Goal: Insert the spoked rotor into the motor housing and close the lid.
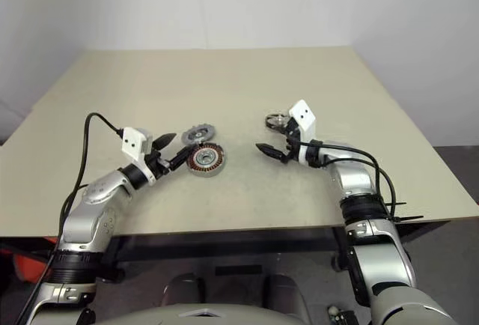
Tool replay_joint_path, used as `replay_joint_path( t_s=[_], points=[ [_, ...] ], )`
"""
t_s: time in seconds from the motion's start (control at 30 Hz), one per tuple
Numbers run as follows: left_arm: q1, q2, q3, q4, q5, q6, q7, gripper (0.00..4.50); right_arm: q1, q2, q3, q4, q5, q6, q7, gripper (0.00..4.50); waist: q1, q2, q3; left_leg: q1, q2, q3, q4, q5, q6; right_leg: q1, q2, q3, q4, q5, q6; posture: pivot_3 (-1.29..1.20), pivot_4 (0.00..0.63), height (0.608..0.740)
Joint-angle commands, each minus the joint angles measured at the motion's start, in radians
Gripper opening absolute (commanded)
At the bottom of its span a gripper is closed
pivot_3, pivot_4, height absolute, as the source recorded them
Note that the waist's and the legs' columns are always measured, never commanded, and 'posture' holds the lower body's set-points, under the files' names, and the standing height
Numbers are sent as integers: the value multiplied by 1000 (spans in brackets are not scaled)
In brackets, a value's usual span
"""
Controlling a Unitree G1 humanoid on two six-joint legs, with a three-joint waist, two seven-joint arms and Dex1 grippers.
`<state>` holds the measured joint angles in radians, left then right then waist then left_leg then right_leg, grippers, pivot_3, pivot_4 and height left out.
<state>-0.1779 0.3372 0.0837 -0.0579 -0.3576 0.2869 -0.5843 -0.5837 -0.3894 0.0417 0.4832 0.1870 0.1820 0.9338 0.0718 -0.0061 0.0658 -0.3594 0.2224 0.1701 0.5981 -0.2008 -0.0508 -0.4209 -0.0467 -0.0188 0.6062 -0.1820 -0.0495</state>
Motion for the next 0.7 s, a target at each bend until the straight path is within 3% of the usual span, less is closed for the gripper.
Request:
replay_joint_path(
  t_s=[0.03, 0.7],
  points=[
    [-7, 11, 14, -43, -14, -1, -4, 3915, -35, 0, -11, -2, -1, -24, -16, 4375, 1, 0, 0, 0, 0, 0, 0, 0, 0, 0, 0, 0, 0, 0, 0, 0, 0, 740],
    [-40, 33, 19, -32, -15, 5, -9, 3915, -12, -26, 4, -35, -9, -31, 22, 4375, -1, 0, 0, 0, 0, 0, 0, 0, 0, 0, -1, 0, 0, 0, 0, 0, 0, 740]
  ],
)
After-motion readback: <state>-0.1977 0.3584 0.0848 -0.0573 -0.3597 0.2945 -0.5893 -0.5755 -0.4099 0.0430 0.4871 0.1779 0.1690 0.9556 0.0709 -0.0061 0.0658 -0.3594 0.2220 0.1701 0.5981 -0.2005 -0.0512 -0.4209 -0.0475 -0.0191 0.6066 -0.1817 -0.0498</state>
